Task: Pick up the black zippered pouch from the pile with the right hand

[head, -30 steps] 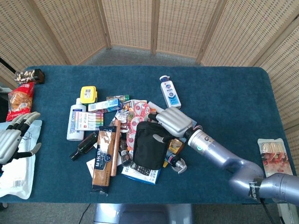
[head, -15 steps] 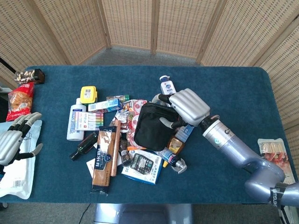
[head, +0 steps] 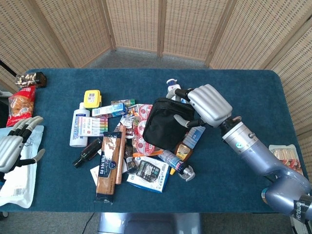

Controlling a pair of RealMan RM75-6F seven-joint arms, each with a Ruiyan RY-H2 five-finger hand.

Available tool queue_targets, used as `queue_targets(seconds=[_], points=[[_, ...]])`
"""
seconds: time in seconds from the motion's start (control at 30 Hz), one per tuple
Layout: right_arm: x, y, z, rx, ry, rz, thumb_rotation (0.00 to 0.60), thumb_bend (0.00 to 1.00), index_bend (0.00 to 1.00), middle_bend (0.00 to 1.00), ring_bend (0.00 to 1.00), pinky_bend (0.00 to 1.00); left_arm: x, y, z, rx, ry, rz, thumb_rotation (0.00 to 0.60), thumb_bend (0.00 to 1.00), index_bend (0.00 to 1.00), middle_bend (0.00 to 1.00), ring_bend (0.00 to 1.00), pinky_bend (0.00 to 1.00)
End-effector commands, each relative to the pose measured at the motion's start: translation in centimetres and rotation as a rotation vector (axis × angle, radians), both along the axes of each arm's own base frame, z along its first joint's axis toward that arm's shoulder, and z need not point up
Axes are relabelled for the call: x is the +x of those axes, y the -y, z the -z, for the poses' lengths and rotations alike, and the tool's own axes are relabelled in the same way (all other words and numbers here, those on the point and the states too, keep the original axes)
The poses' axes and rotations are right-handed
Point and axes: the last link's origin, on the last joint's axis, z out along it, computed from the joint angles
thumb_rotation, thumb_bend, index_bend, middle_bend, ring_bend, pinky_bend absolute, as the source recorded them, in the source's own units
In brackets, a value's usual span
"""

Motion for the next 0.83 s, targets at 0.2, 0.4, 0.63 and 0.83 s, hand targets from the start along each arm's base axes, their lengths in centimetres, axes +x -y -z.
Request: queue_targets(seconds=[0.2,0.4,0.63,0.83], points=[[-0.6,0.3,-0.3,-0.004,0.008,0.006,0.600,0.64,0.67,1.00,1.00,1.00,0.9,0.5,0.3,-0.003,-0.012,0.008,0.600,0.42,0.00,0.00,0.00,0.00],[-0.8,0.5,-0.7,0.003,0.026,-0.008,0.600,0.65,0.67,1.00,1.00,1.00,1.5,1.5,0.7,0.005,-0.011,-0.004,0.600,0.42,0.00,0.00,0.00,0.00],[-0.9,0.7,-0.8,-0.009,0.032,-0.004,0.600,0.65,0.67,1.00,1.00,1.00,1.5,0.8,0.2,0.007,-0.026,0.019,0.600,0.42,0.00,0.00,0.00,0.00],[-0.7,0.6,-1.0,-0.035,0.026,0.002,0.600,0.65,0.67,1.00,1.00,1.00,1.9,-0.1,0.0,0.010,-0.017,0.052,0.600,0.42,0.00,0.00,0.00,0.00]])
